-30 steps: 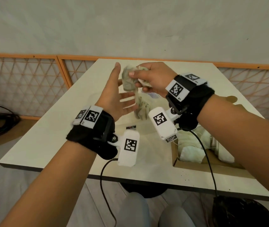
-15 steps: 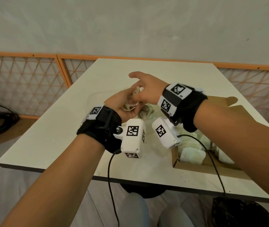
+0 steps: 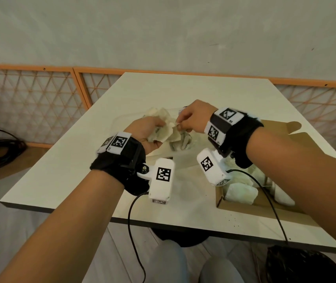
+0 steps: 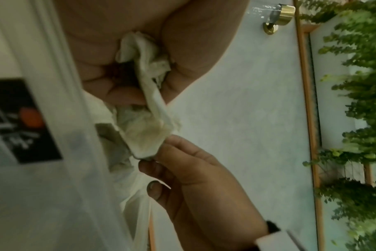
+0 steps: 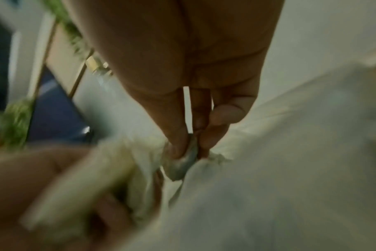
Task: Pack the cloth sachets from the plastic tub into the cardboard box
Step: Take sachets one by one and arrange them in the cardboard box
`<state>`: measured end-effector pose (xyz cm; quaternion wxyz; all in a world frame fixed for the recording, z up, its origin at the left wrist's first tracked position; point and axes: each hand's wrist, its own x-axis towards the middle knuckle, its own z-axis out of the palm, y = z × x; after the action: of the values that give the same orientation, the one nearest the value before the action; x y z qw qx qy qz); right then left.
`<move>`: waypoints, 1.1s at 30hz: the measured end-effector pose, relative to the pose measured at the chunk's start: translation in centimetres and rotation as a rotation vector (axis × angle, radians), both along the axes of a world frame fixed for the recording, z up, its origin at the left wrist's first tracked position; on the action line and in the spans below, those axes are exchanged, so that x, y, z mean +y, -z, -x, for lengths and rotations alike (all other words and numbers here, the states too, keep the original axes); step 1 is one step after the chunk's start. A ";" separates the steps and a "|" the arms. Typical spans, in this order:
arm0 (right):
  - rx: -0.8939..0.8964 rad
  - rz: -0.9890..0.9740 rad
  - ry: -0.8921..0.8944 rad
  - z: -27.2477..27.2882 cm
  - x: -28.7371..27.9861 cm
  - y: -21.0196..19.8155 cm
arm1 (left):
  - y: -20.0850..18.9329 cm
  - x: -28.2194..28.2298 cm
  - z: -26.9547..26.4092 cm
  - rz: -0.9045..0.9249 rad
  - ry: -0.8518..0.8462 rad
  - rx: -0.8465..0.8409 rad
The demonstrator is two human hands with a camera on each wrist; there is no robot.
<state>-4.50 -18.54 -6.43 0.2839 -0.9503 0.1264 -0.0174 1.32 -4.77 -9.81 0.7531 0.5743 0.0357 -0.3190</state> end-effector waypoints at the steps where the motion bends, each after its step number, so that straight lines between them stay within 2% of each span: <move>1: -0.022 -0.104 0.015 0.2 -0.1 -0.3 | 0.0 0.1 -0.1 0.025 -0.009 0.005; 3: -0.089 -0.274 0.036 0.6 0.1 -1.0 | -0.1 0.2 -0.1 0.099 0.055 0.039; 6: -0.171 -0.469 0.045 0.5 0.7 -1.7 | -0.9 0.3 0.8 0.255 0.287 0.091; 8: -0.148 -0.563 0.013 0.4 1.3 -2.0 | -1.3 0.1 1.2 0.281 0.371 0.040; 9: -0.121 -0.592 -0.006 0.3 1.4 -2.1 | -1.3 -0.1 1.3 0.265 0.358 0.017; 11: -0.105 -0.596 0.004 0.3 1.3 -2.0 | -1.2 -0.1 1.3 0.250 0.324 -0.012; 14: -0.139 -0.402 0.070 0.7 0.6 -1.8 | -0.9 0.3 1.1 0.224 0.203 0.077; 18: 0.194 -0.350 -0.061 1.6 0.2 -0.5 | -1.5 1.0 0.7 0.301 0.073 0.053; 20: 0.249 -0.353 -0.067 1.6 0.1 0.1 | -2.1 1.2 0.6 0.369 0.052 0.021; 26: 0.168 -0.412 0.061 0.9 -0.4 0.9 | -3.6 1.6 2.7 0.511 0.183 -0.013; 30: 0.089 -0.548 0.133 0.7 -0.7 0.7 | -3.1 1.9 4.9 0.497 0.283 -0.049; 33: 0.083 -0.580 0.120 0.7 -1.1 0.8 | -2.4 2.0 6.1 0.503 0.306 -0.075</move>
<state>-5.25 -19.61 -7.23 0.5367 -0.8203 0.1934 0.0414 -4.73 -2.81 -7.38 0.8157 0.3796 -0.1595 -0.4063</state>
